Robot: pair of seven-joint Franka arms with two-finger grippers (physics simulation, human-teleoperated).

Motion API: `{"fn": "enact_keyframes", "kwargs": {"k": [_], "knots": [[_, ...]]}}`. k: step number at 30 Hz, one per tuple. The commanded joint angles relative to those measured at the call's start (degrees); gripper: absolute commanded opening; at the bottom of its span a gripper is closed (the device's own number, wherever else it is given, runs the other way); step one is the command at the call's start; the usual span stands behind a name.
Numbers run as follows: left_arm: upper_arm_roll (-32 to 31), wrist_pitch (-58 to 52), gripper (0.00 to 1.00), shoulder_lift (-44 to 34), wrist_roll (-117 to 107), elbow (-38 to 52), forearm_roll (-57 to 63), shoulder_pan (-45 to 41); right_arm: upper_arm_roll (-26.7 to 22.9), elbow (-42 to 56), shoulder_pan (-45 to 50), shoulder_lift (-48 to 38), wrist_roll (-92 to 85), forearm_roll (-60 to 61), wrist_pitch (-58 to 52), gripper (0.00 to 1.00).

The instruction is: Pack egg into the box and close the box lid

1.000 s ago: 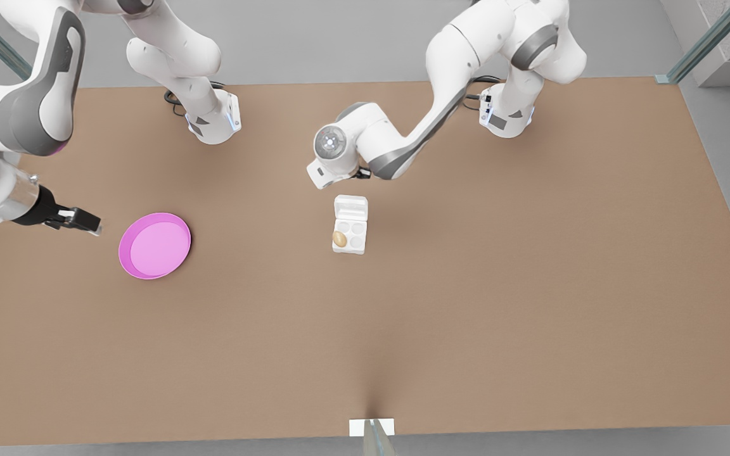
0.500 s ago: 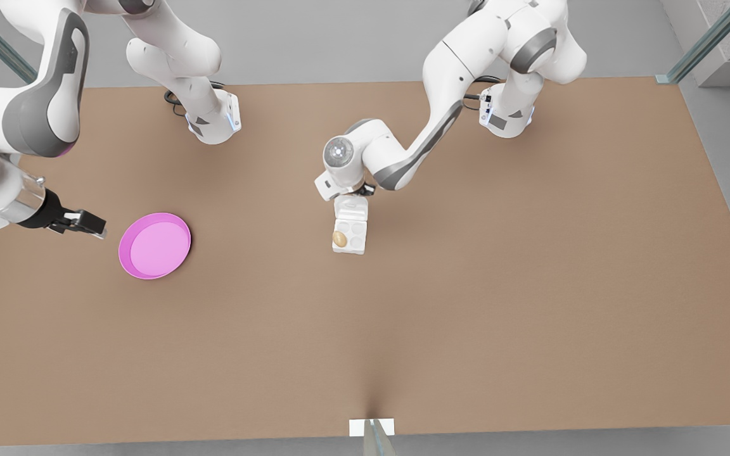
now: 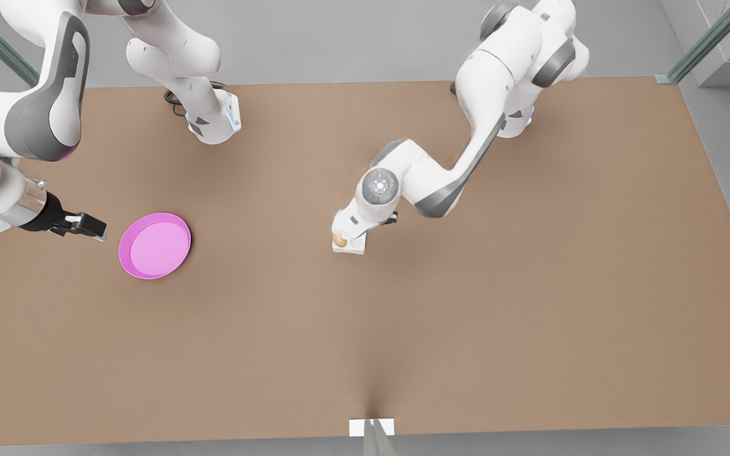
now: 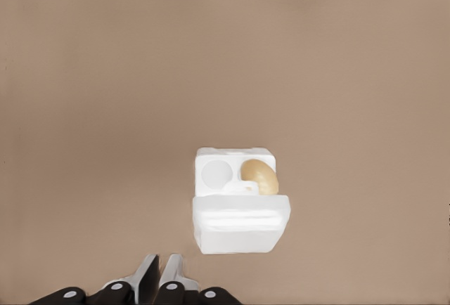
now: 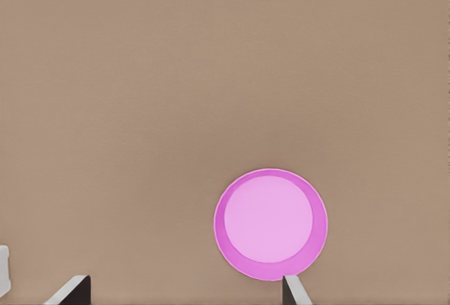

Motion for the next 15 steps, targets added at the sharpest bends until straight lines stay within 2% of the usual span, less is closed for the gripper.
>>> {"fn": "enact_keyframes", "kwargs": {"k": [1, 2, 3, 4, 5, 6, 8, 9, 10, 11, 15], "knots": [[0.03, -2.00, 0.78, -0.61, 1.61, 0.10, -3.19, 2.31, 0.00, 0.00, 0.03, 0.00, 0.00, 0.00, 0.00, 1.00], [0.56, -14.38, 0.92, -3.95, 8.29, 3.51, -2.93, 9.60, 0.00, 0.00, 0.03, 0.00, 0.00, 0.00, 0.00, 1.00], [3.54, -19.41, 1.00, -7.03, 8.74, 5.81, -1.70, 13.49, 0.00, 0.00, 0.03, 0.08, 0.00, 0.00, 0.00, 1.00], [9.52, -20.30, 1.00, -9.67, 9.62, 5.81, -1.00, 13.58, 0.00, 0.00, 0.03, 0.08, 0.00, 0.08, 0.00, 1.00], [11.36, -24.95, 1.00, -10.81, 16.20, 5.72, 3.31, 13.75, 0.00, 0.00, 0.03, 0.00, 0.00, 0.00, 0.00, 1.00], [14.88, -26.27, 1.00, -10.90, 17.35, 5.72, 2.87, 13.84, 0.00, 0.00, 0.03, 0.00, 0.00, 0.08, 0.00, 1.00], [17.25, -27.06, 1.00, -12.48, 17.44, 5.55, 2.35, 14.19, 0.00, 0.09, 0.12, 0.00, 0.00, 0.08, 0.09, 1.00], [16.03, -24.88, 1.00, -16.51, 17.62, 0.83, 1.65, 16.90, 0.00, 0.00, 0.12, 0.00, 0.00, 0.08, 0.09, 1.00], [10.58, -19.86, 1.00, -20.65, 17.71, -5.52, 2.35, 21.92, 0.00, 0.00, 0.12, 0.08, 0.08, 0.08, 0.35, 1.00], [9.78, -13.80, 1.00, -23.73, 17.97, -12.38, 2.96, 22.72, 0.00, 0.00, 0.12, 0.08, 0.08, 0.08, 0.35, 1.00], [9.78, -11.95, 1.00, -24.43, 18.50, -14.58, 3.14, 23.42, 0.00, 0.00, 0.12, 0.00, 0.00, 0.08, 0.26, 1.00]]}}
